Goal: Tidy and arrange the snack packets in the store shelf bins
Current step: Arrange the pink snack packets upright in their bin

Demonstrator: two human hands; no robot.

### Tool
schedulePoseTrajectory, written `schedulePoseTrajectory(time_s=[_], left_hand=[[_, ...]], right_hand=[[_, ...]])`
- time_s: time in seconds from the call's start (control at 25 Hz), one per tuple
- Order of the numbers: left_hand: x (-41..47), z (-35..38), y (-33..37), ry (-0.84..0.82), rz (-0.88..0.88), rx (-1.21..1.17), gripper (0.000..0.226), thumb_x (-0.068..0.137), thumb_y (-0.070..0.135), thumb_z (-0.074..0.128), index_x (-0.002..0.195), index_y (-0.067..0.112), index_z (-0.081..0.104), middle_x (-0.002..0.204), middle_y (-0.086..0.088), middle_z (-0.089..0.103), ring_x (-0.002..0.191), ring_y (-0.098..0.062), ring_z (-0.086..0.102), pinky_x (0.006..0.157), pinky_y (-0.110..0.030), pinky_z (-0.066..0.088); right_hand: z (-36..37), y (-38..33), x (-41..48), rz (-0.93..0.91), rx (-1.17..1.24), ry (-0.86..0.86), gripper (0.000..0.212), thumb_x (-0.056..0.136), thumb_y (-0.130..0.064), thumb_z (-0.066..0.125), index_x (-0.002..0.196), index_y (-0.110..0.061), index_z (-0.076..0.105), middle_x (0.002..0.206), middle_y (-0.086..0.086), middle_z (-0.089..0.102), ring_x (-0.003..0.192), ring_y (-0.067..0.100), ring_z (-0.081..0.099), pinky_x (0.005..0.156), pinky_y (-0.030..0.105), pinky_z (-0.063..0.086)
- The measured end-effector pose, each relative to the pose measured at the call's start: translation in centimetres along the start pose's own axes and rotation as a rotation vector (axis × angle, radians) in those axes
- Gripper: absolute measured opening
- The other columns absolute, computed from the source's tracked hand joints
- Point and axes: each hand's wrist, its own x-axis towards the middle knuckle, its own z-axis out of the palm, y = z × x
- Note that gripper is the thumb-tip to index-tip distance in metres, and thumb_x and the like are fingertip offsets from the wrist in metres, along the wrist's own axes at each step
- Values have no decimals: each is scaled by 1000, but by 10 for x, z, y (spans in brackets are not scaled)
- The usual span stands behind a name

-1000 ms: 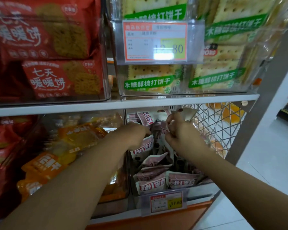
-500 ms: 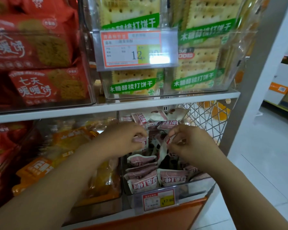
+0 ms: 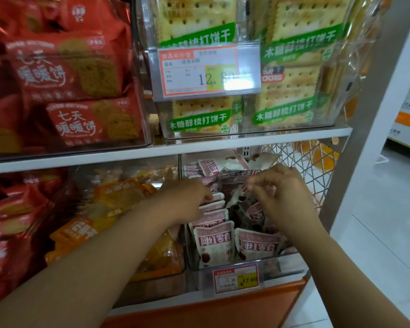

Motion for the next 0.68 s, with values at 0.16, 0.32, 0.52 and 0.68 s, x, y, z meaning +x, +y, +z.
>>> schedulePoseTrajectory(time_s=[0.16, 0.32, 0.52, 0.68], left_hand=[[-11, -4, -1, 206, -17, -82, 20, 88, 37, 59, 108, 37, 60, 117, 11, 54, 115, -11, 50, 110, -47, 22], [-38, -1, -10, 272, 20, -503, 11, 88, 26, 62, 93, 36, 63, 91, 23, 58, 92, 2, 56, 84, -23, 45], [-64, -1, -5, 393, -23, -770, 21, 91, 24, 56, 96, 44, 58, 99, 26, 61, 94, 7, 56, 81, -16, 46], [-70, 7, 11, 346, -53, -852, 19, 93, 33, 51, 105, 47, 55, 101, 26, 61, 95, 11, 54, 82, -17, 46]], right_hand=[[-5, -9, -1, -113, 124, -2, 8, 81, -12, 69, 83, -19, 71, 95, -15, 42, 92, 10, 49, 74, 6, 43], [-9, -22, -6, -162, 178, -100, 14, 86, -15, 63, 82, -28, 65, 86, -18, 62, 86, 2, 58, 75, 18, 48], [-17, -34, -8, -158, 173, -115, 10, 86, -28, 59, 89, -35, 66, 80, -25, 62, 78, -6, 59, 66, 12, 47], [18, -33, -24, -107, 127, -422, 10, 84, -25, 66, 90, -32, 68, 79, -16, 67, 73, -3, 62, 72, 27, 56]])
